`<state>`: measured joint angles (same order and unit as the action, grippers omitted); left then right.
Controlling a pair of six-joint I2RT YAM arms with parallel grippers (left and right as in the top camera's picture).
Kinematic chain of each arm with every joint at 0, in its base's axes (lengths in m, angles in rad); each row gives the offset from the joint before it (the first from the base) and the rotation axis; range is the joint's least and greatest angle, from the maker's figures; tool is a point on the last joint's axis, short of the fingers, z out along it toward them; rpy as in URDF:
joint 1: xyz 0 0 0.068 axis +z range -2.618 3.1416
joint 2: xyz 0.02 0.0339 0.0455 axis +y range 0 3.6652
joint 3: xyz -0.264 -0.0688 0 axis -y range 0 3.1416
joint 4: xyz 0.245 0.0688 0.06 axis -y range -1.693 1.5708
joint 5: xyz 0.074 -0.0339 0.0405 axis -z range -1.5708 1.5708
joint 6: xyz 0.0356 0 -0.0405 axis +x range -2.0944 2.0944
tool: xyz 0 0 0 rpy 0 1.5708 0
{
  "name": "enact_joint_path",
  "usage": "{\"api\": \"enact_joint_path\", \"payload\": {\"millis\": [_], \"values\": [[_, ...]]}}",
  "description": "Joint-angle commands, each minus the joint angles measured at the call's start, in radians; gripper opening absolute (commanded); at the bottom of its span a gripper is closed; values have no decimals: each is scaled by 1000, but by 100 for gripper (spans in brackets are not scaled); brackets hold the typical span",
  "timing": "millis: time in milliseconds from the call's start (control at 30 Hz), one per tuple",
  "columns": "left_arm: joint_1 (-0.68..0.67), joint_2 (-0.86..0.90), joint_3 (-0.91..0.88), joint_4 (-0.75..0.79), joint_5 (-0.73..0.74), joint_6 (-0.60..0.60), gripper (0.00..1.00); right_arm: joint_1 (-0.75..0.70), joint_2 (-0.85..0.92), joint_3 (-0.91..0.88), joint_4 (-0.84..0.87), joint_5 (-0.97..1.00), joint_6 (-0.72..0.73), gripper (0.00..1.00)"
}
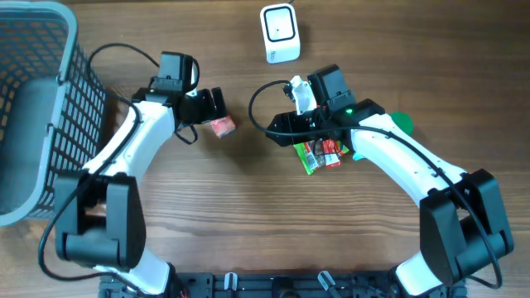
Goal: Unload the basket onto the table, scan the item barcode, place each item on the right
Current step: 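Reach the left gripper down and grasp the Kleenex tissue pack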
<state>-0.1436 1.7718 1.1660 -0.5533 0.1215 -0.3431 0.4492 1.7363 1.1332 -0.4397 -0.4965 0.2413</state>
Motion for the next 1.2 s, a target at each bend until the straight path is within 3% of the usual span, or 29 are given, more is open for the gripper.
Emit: {"api": "enact_joint_path", "payload": {"millis": [0, 33, 67, 200, 267, 367, 567, 700, 933, 1067, 1167], "values": [[29, 60, -45, 27, 88, -103, 75, 5, 13, -10, 2, 18, -13, 69], [40, 69, -54, 46, 92, -118, 51, 5, 13, -10, 1, 29, -14, 69], [47, 73, -56, 56, 101, -119, 45, 5, 13, -10, 1, 33, -14, 69], [66, 76, -57, 66, 133, -117, 45, 5, 13, -10, 2, 33, -14, 69], [65, 76, -69, 95, 148, -117, 34, 5, 13, -10, 3, 33, -14, 69], [68, 76, -109, 170, 249, -118, 33, 5, 13, -10, 2, 33, -14, 69], [68, 77, -148, 190, 239, -118, 32, 5, 13, -10, 3, 33, -14, 69], [68, 77, -206, 272, 226, -118, 14, 5, 13, -10, 6, 33, -14, 69], [72, 31, -169, 264, 214, -106, 4, 4, 12, -10, 10, 100, -13, 68], [50, -65, -37, 46, -21, -41, 4, -23, 12, -8, 13, 111, -2, 68], [-19, -85, 54, -179, -336, -19, 4, -45, 12, -8, 13, 119, -6, 69]]}}
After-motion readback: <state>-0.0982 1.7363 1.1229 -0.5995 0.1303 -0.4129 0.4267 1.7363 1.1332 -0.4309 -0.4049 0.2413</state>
